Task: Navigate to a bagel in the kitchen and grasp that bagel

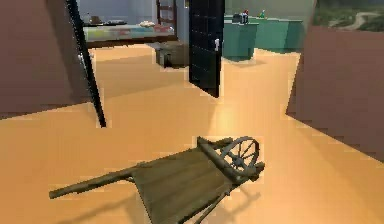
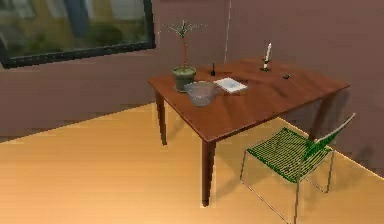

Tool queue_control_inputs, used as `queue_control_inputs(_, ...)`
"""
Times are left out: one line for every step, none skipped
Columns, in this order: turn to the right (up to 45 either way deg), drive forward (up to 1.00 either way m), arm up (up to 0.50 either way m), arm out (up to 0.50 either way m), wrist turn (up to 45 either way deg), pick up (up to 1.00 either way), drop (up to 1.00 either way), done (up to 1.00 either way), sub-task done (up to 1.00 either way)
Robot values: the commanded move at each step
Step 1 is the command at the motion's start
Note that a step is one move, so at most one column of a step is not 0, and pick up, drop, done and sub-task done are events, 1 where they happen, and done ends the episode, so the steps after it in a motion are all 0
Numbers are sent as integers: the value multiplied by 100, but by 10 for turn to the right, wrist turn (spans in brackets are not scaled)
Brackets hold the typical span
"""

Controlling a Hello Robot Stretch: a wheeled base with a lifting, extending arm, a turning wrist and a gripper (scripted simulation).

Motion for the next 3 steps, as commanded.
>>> queue_control_inputs(450,0,0,0,0,0,0,0,0)
queue_control_inputs(60,0,0,0,0,0,0,0,0)
queue_control_inputs(0,100,0,0,0,0,0,0,0)
